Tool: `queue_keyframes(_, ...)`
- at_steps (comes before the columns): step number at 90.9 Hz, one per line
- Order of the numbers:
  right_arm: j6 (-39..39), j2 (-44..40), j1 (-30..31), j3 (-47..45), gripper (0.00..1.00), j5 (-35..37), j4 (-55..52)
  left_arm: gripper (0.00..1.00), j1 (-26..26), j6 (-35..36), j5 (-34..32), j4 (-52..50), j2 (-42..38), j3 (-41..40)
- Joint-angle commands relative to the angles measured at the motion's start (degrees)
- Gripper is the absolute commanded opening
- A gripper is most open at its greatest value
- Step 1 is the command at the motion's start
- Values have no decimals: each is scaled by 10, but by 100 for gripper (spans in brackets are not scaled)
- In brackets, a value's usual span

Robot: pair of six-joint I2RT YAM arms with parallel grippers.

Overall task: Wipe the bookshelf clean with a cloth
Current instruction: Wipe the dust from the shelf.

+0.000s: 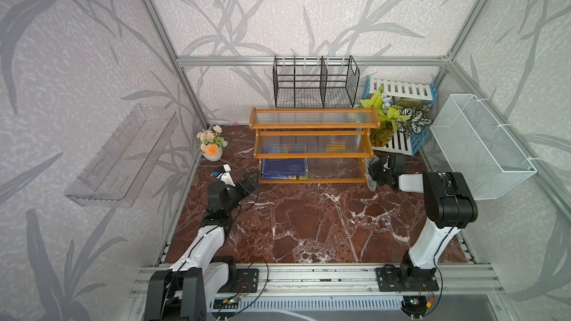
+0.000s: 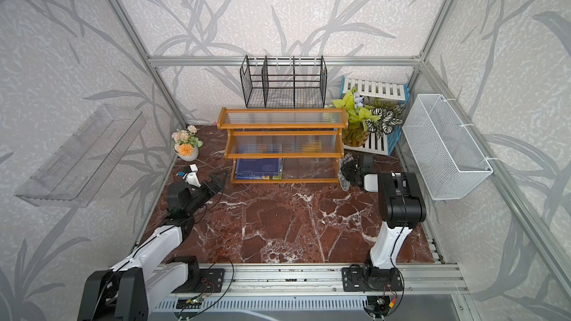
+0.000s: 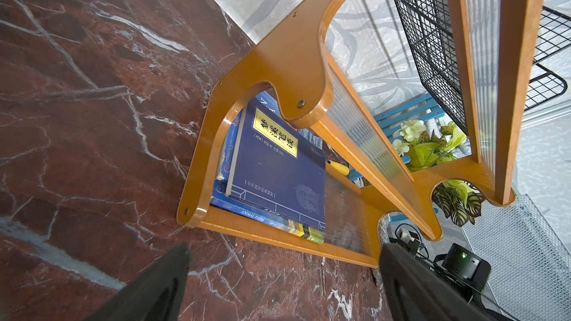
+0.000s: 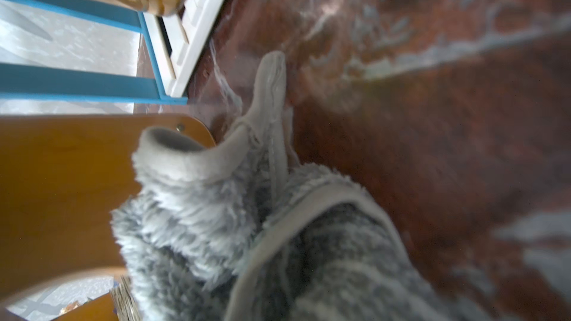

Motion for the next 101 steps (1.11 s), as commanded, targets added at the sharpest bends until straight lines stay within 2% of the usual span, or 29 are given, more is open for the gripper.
queue_keyframes(1,-2,-13,2,-34,0,-40,-16,100,-3,3,-2,5,-14,14)
queue_keyframes(14,-2,-11,-14,-25,0,-58,-1,100,-4,2,-3,4,-18,13)
queue_keyframes(33,-3,1,-48,51,0,-95,27,100,-4,1,-2,-1,-23,16)
queue_keyframes(47,13,3,-51,97,0,-137,78,100,-5,-1,-3,0,-23,16)
queue_keyframes(60,72,10,-51,95,0,-187,195,100,-6,-1,-5,-5,-27,15)
queue_keyframes(81,93,-31,-52,73,0,-207,203,100,-7,1,-4,-10,-34,14)
queue_keyframes(101,163,-79,-67,42,0,-253,258,100,-7,3,-5,-13,-36,14)
